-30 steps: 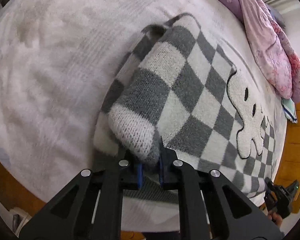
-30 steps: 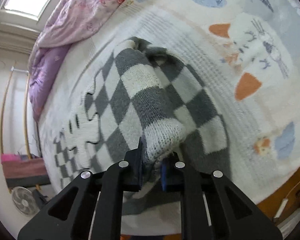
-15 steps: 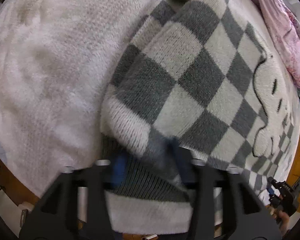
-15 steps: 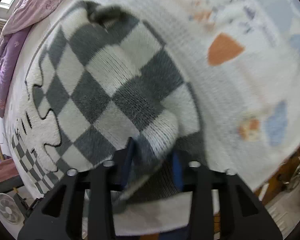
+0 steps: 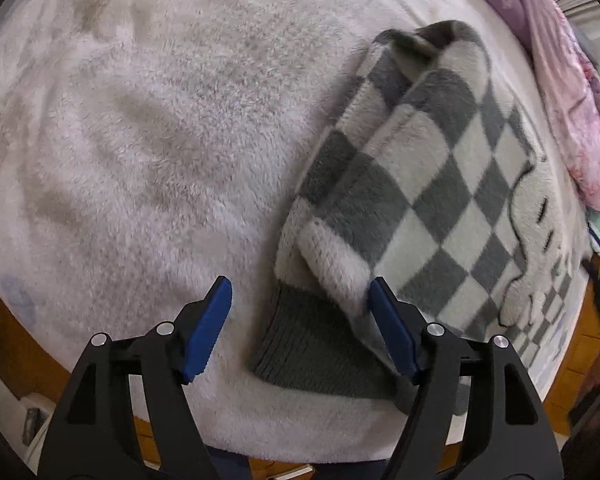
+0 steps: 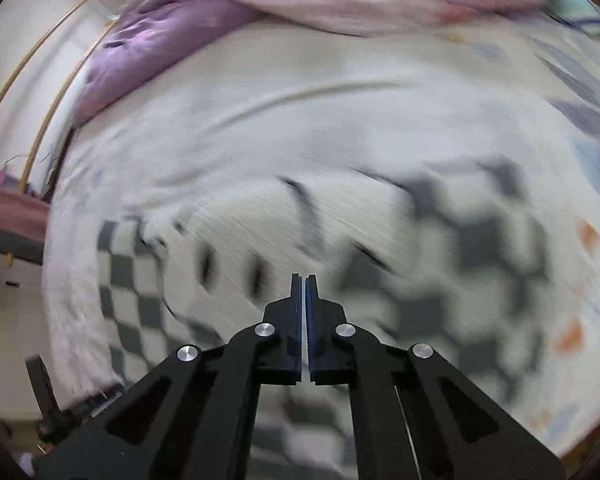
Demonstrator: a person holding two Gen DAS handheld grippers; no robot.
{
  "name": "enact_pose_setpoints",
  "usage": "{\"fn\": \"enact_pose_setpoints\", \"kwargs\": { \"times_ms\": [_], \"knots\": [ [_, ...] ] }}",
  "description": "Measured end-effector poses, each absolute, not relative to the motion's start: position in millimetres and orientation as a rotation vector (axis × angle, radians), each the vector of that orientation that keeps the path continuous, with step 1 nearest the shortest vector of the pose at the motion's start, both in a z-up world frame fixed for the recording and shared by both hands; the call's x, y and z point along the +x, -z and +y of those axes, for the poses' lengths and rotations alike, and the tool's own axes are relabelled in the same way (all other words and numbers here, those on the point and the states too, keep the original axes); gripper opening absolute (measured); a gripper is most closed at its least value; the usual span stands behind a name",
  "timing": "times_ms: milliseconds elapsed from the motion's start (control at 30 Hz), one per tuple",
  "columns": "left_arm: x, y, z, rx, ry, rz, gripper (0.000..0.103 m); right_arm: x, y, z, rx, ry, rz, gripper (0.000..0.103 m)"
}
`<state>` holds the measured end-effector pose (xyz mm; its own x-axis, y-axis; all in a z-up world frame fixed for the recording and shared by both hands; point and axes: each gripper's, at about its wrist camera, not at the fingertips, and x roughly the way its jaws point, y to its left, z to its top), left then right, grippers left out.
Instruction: Fold large clothes
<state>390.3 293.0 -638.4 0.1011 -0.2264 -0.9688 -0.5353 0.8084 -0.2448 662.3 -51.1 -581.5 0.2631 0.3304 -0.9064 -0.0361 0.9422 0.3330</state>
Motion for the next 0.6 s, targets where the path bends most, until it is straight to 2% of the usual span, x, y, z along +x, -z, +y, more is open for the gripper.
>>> {"fn": "enact_pose_setpoints", "kwargs": {
  "times_ms": [233, 433, 600],
  "knots": [
    [410.0, 665.6, 291.9, -0.641, -0.245, 1.535, 0.083, 703.2, 655.6, -15.9, 0.211, -0.204, 1.375, 0.0],
    [411.9, 679.5, 304.5, -0.678, -0.212, 1.568, 0.084, 682.8, 645.2, -20.2, 0.205, -0.185, 1.392, 0.0],
    [415.6, 690.7, 311.6, -0.667, -0.17, 1.594, 0.086, 619.2, 653.6, -20.5, 0.261, -0.169, 1.501, 0.0]
  ]
}}
